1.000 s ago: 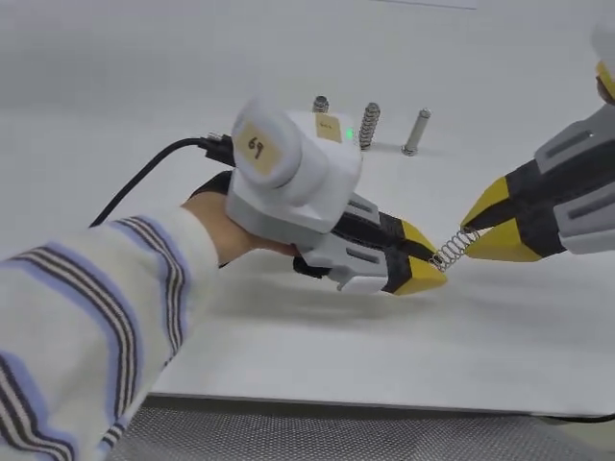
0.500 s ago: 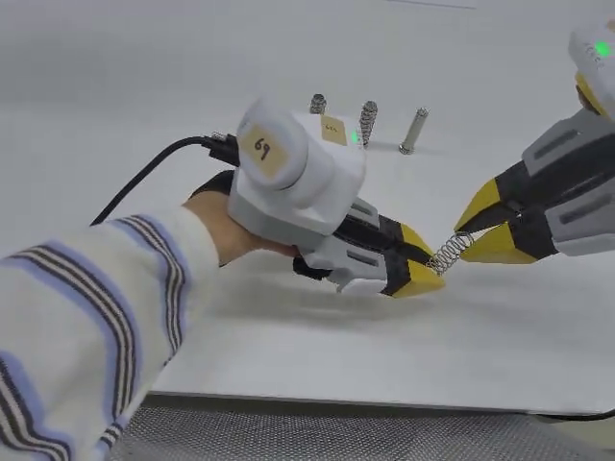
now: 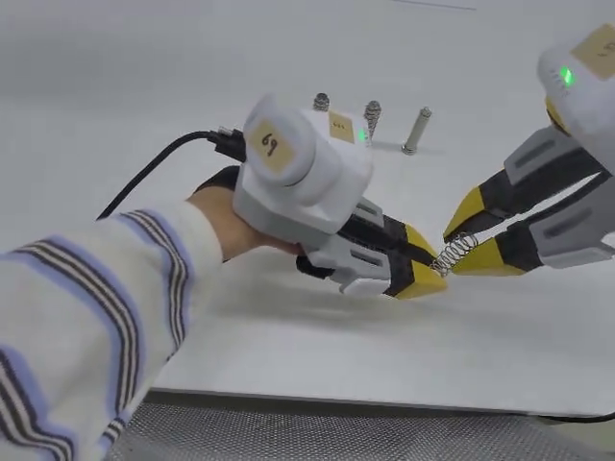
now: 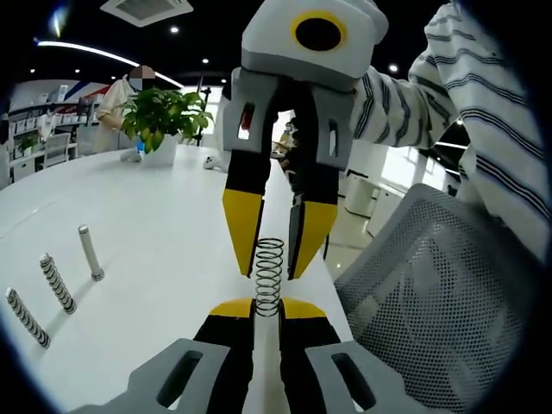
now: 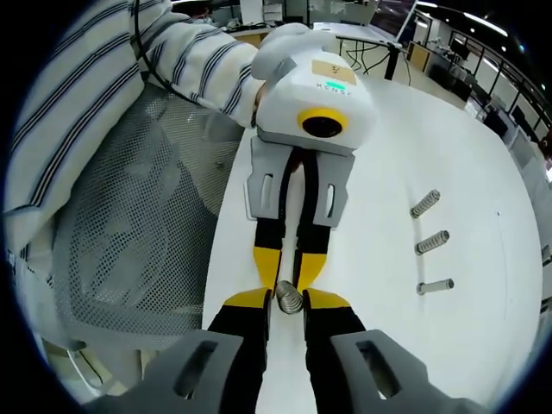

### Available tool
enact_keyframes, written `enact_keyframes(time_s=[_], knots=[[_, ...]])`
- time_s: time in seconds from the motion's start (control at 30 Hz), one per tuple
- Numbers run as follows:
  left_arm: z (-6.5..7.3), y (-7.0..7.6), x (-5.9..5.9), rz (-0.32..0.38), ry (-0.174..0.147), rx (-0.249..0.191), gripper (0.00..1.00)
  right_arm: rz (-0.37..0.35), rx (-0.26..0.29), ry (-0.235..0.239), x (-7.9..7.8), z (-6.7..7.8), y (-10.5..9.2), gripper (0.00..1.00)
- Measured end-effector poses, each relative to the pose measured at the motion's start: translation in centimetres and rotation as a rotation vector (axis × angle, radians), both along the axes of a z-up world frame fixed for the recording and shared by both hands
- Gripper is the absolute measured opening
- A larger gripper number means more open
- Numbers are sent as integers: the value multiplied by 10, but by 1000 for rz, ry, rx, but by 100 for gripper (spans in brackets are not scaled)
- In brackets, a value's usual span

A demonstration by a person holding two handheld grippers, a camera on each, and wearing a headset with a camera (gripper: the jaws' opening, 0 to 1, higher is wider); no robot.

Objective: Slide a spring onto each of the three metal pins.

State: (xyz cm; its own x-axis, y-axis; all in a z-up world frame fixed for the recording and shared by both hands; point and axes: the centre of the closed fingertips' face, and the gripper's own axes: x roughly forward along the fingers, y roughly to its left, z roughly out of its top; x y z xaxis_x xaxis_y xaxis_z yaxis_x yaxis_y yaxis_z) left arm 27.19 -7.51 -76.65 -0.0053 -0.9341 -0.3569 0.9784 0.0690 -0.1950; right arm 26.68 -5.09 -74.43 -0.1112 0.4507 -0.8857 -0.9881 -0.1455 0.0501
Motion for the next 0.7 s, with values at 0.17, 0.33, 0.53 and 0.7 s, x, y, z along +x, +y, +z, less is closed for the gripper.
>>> enact_keyframes(time_s=[0.17, 0.33, 0.53, 0.7], knots=[[1, 1, 0, -2, -12, 13, 2, -5, -17, 6, 1, -4, -2, 10], [2, 1, 0, -6, -17, 20, 2, 3, -18, 16, -1, -7, -1, 9], [5, -1, 1, -7, -26, 20, 2, 11, -17, 27, -2, -10, 2, 9], [4, 0, 1, -7, -22, 29, 2, 20, -24, 29, -1, -12, 1, 9]])
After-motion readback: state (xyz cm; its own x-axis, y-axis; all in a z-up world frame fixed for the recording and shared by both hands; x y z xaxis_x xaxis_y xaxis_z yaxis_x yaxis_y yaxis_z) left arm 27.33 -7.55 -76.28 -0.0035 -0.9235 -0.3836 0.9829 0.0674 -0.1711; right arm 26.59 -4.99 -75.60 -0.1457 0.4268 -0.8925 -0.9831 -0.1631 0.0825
